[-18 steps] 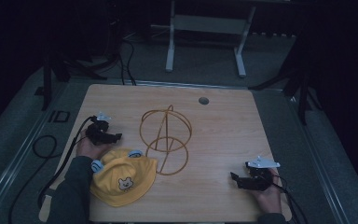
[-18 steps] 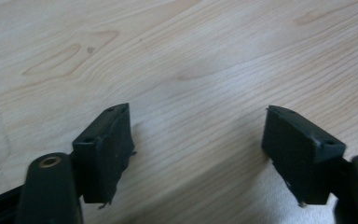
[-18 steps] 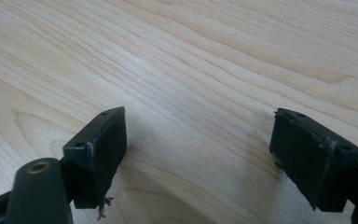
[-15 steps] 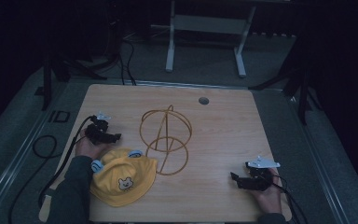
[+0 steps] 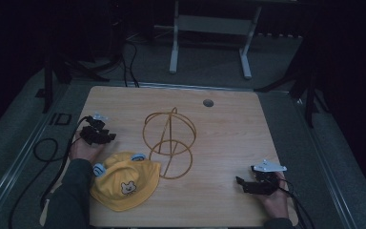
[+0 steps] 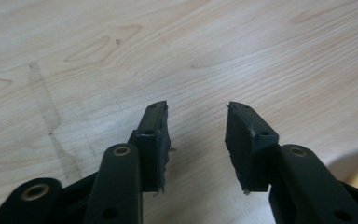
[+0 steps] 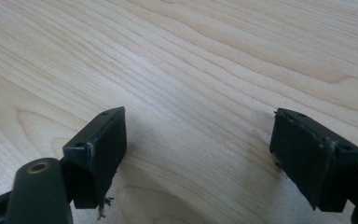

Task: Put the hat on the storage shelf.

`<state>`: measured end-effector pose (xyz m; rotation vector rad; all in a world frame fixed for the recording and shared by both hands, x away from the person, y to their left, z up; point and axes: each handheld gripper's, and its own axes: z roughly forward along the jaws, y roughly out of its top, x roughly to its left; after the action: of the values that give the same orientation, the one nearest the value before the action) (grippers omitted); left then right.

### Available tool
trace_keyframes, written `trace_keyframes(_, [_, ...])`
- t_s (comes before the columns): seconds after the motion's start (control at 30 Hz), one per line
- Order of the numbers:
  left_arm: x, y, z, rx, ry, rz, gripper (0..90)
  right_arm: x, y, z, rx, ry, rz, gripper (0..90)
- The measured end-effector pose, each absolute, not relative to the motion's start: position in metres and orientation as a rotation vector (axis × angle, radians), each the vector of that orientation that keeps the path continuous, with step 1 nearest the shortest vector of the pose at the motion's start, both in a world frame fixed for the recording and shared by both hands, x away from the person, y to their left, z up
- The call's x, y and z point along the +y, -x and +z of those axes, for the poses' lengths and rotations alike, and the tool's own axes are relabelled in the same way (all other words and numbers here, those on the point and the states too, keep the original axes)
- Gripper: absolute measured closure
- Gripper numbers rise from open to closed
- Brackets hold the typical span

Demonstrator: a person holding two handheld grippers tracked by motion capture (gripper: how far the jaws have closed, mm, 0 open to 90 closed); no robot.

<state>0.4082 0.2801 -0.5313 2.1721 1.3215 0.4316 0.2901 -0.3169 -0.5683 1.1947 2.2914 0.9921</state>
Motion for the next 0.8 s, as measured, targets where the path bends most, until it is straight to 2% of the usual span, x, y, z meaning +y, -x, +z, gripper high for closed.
trace_keyframes(0.3, [0.287, -0.390, -0.498, 1.252, -2.161, 0.394, 65.2, -0.317, -0.290, -0.568, 2.292, -1.193, 0.992, 18.6])
trace_keyframes(0.67, [0.279, -0.365, -0.451, 1.171, -2.184, 0.391, 64.9, -0.317, -0.290, -0.568, 2.296, -1.187, 0.993, 17.6])
trace_keyframes(0.8, [0.274, -0.360, -0.442, 1.192, -2.203, 0.384, 63.9, -0.317, -0.291, -0.569, 2.301, -1.182, 0.991, 16.0])
